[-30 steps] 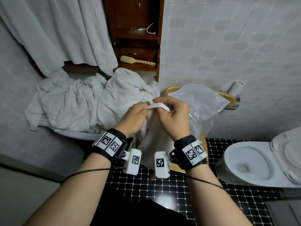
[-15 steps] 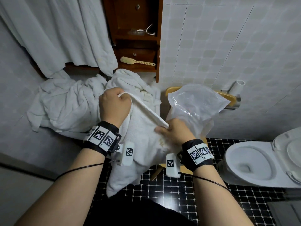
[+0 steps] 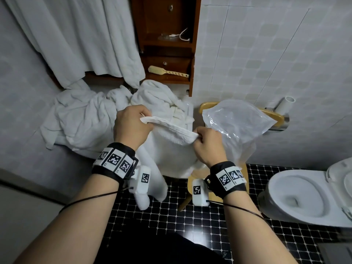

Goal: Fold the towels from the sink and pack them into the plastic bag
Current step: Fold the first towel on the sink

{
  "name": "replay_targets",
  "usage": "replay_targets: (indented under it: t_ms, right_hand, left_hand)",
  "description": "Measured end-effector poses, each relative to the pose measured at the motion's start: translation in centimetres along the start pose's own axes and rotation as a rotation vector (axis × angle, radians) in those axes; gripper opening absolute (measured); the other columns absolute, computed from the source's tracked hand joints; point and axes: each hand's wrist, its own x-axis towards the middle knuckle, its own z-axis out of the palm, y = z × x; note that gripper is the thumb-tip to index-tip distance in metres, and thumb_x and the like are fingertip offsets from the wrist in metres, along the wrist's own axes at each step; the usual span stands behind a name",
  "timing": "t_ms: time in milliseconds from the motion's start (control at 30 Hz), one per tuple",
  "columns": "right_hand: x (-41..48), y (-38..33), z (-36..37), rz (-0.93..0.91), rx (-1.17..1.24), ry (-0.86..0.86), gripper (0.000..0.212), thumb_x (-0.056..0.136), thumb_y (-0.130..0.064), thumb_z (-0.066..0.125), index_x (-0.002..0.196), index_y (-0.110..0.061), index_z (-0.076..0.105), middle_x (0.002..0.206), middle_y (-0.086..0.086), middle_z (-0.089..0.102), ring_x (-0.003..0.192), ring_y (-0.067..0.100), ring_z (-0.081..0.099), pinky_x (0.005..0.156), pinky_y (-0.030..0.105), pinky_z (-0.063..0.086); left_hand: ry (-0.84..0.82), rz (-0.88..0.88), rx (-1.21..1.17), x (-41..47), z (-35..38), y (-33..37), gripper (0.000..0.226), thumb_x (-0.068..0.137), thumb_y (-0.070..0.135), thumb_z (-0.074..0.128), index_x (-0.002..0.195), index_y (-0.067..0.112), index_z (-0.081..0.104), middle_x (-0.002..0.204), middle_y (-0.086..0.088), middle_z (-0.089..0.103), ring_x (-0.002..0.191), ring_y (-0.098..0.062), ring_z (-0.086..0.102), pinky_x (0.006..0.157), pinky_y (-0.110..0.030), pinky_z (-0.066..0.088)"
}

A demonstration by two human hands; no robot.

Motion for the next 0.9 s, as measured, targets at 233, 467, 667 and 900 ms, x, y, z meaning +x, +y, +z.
replay_targets:
  t_ms: [233, 467, 667, 900]
  right_hand:
    - [0.9, -2.7, 0.7, -0.082, -0.193, -0.271, 0.047, 0.1, -0.072, 0.044, 0.083, -0.028, 0.046, 0.068, -0.004, 0.059, 0.08, 0.032, 0.064, 0.06, 0.039, 0.036]
    - [2.6, -3.0, 2.4, -0.111, -0.043, -0.185, 0.025, 0.092, 0.002, 0.055, 0.114, -0.01, 0.056, 0.093, 0.01, 0.066, 0.093, 0.04, 0.062, 0.069, 0.04, 0.039]
    - [3.1, -5.5, 3.8, -0.061, -0.043, 0.069, 0.027, 0.081, -0.023, 0.044, 0.097, -0.023, 0.066, 0.081, 0.004, 0.069, 0.081, 0.034, 0.064, 0.065, 0.037, 0.046]
    - [5.8, -6.9, 5.3, 0.103, -0.314, 0.126, 0.031, 0.103, -0.045, 0.057, 0.106, -0.017, 0.067, 0.091, 0.019, 0.069, 0.086, 0.044, 0.067, 0.064, 0.038, 0.042]
  left_hand:
    - [-0.059, -0.049, 0.057, 1.2, -1.6, -1.2, 0.037, 0.069, 0.034, 0.097, 0.068, 0.026, 0.061, 0.072, 0.009, 0.064, 0.082, -0.025, 0.065, 0.07, -0.036, 0.056]
    - [-0.187, 0.084, 0.091, 1.7, -1.8, -1.8, 0.039, 0.072, 0.034, 0.095, 0.065, 0.028, 0.057, 0.07, 0.01, 0.064, 0.082, -0.024, 0.063, 0.066, -0.031, 0.047]
    - [-0.177, 0.098, 0.092, 2.7, -2.9, -3.2, 0.041, 0.068, 0.043, 0.097, 0.069, 0.032, 0.058, 0.073, 0.009, 0.065, 0.078, -0.018, 0.063, 0.071, -0.038, 0.056]
    - [-0.098, 0.1, 0.066, 5.4, -6.0, -6.3, 0.014, 0.088, 0.052, 0.078, 0.09, 0.038, 0.081, 0.085, 0.009, 0.075, 0.087, -0.024, 0.066, 0.072, -0.038, 0.057]
